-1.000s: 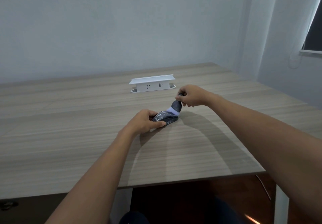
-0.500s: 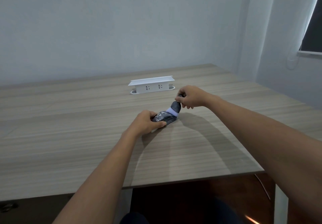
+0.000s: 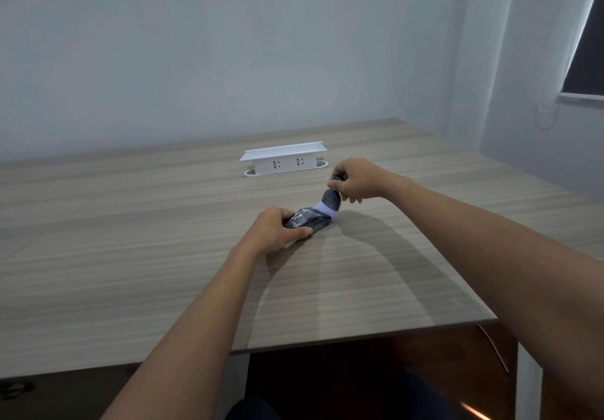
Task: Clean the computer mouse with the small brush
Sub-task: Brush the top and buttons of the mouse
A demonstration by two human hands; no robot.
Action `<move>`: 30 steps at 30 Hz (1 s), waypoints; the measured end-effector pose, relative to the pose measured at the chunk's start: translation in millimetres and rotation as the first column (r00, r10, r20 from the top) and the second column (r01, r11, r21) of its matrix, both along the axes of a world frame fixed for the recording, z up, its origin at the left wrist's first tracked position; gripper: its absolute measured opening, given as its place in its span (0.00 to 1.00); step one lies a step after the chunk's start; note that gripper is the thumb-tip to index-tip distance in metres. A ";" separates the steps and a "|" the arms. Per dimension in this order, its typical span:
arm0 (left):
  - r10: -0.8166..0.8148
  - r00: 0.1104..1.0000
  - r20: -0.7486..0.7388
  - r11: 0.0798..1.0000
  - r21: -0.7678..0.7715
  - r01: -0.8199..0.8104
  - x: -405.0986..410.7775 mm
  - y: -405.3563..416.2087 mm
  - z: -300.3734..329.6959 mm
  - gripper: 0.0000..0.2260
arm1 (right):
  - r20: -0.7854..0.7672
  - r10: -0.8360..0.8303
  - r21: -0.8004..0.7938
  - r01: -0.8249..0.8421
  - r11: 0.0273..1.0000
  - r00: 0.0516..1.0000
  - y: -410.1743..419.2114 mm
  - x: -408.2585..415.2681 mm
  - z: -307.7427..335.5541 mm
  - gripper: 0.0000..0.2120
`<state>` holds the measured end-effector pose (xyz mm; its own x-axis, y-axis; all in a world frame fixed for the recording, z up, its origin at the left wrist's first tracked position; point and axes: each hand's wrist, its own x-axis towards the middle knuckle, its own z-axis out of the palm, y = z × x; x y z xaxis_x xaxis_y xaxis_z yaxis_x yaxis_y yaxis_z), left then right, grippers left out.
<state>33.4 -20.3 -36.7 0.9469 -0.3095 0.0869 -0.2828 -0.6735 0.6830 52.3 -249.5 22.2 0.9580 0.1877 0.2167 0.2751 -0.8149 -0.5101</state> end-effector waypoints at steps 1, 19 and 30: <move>-0.001 1.000 0.001 1.000 -0.001 0.001 -0.4 -0.1 0.2 0.16 | -0.013 -0.021 -0.037 0.020 0.999 1.000 -3.1 0.2 -2.3 0.09; -0.022 1.000 0.013 1.000 0.014 0.021 -0.9 0.9 1.2 0.15 | -0.003 -0.055 -0.048 0.054 0.997 0.999 3.3 -2.1 -6.0 0.08; -0.035 0.999 -0.003 0.999 0.017 0.035 2.4 1.8 0.0 0.15 | 0.018 -0.017 -0.009 0.017 1.000 1.000 16.7 2.1 2.7 0.07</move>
